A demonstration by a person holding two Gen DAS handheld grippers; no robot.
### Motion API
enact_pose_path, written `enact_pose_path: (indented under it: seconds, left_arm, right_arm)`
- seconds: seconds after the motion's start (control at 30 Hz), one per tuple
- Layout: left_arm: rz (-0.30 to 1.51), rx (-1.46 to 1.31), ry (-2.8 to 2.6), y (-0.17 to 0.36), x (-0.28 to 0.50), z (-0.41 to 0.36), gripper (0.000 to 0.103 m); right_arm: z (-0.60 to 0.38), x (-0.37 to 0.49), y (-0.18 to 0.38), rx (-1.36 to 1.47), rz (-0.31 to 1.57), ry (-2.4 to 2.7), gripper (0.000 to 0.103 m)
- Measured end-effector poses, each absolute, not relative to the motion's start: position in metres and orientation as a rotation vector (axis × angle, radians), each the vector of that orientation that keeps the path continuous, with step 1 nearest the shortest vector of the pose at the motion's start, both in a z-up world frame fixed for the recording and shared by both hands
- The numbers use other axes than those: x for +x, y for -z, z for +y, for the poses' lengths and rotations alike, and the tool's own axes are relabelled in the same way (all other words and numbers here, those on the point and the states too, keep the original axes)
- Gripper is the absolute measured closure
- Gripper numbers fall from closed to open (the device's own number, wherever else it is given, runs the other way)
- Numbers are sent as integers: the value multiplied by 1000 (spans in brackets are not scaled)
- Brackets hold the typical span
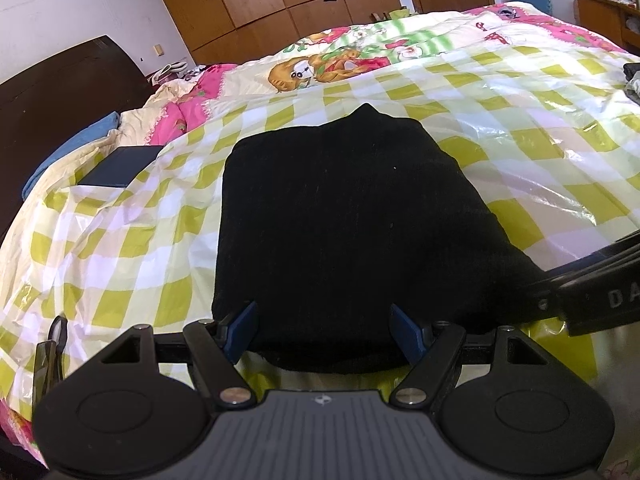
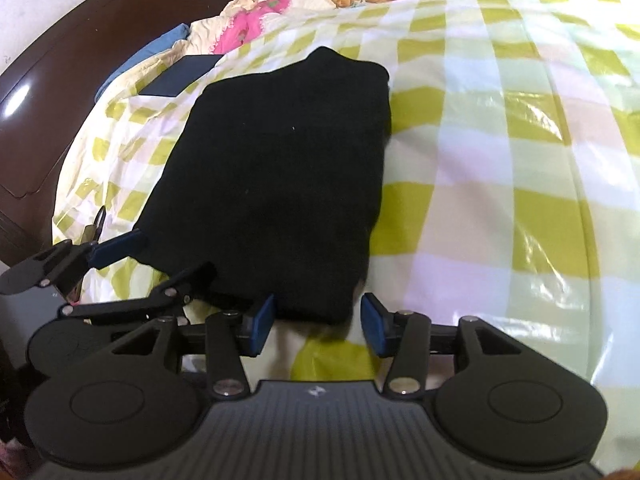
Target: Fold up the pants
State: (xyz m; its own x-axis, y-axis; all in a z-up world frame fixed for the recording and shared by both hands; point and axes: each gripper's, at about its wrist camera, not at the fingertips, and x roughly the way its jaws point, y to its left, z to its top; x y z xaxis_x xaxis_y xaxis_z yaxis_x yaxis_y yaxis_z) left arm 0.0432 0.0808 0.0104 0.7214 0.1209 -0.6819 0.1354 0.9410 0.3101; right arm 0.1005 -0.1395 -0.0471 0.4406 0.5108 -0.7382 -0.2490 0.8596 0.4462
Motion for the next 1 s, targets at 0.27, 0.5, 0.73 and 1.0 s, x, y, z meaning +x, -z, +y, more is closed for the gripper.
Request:
enact_pose_path:
  seconds: [0.27, 0.5, 0.73, 1.0]
  left_arm:
    - [777, 309, -27, -14, 29, 82, 16]
    - [816, 235, -51, -8, 10, 85, 12]
    - [813, 228, -109, -7, 1, 84, 9]
    - [792, 219, -110, -16, -10, 78, 0]
  right_arm:
    - [-149, 79, 42, 325, 980, -491, 54]
    - [-149, 67, 43, 325, 969, -492, 54]
    - [-142, 57, 46, 278, 966, -506, 54]
    - [-140, 50, 47, 265, 961, -514, 53]
